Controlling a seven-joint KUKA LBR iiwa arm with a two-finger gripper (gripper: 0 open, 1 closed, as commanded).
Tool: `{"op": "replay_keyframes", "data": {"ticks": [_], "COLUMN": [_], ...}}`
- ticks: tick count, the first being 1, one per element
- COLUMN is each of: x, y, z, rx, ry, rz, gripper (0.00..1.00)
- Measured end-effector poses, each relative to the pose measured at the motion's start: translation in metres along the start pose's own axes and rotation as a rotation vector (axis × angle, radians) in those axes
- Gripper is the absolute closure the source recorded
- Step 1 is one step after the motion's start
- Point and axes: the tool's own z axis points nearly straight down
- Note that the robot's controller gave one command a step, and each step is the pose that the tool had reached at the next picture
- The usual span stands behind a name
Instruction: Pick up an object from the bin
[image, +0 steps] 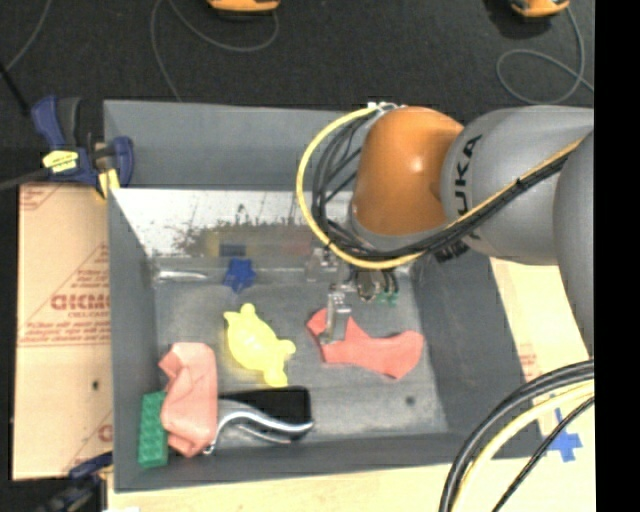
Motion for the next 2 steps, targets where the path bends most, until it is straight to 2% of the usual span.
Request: {"op": "replay_keyframes", "data": {"ticks": [1, 2], "x": [-0.001, -0.019], "y": [0.000, -0.044], "z": [-0.005, 0.016], "rx": [0.000, -0.001], "ry": [-0.007, -0.012], "rz": [0.001, -0.014], "gripper": [0.00, 0.00]}}
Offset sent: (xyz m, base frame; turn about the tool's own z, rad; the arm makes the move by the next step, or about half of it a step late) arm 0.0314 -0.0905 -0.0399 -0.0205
